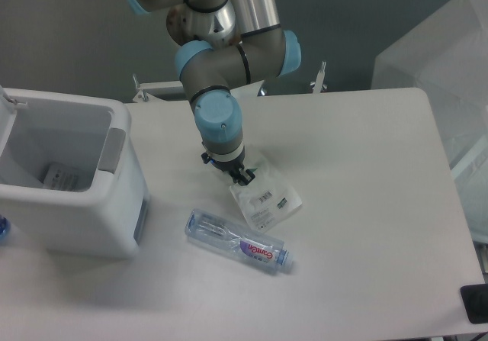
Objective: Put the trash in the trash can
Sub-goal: 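Close the gripper on the packet's edge and pinch it, then lift the packet and carry it over the white trash bin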
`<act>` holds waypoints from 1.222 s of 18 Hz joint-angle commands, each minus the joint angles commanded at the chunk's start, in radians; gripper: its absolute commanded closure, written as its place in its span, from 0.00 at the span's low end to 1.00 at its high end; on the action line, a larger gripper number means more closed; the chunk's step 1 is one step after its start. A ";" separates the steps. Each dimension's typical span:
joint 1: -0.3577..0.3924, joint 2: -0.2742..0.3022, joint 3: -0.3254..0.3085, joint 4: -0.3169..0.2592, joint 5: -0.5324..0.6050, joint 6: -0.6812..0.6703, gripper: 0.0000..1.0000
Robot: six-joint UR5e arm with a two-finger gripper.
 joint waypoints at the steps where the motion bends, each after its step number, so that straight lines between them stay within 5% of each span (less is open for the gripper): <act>1: 0.000 0.002 0.003 0.000 0.000 0.000 1.00; 9: 0.017 0.040 0.046 -0.012 -0.021 0.000 1.00; 15: 0.124 0.090 0.173 -0.034 -0.343 -0.012 1.00; 22: 0.215 0.215 0.215 -0.057 -0.599 -0.064 1.00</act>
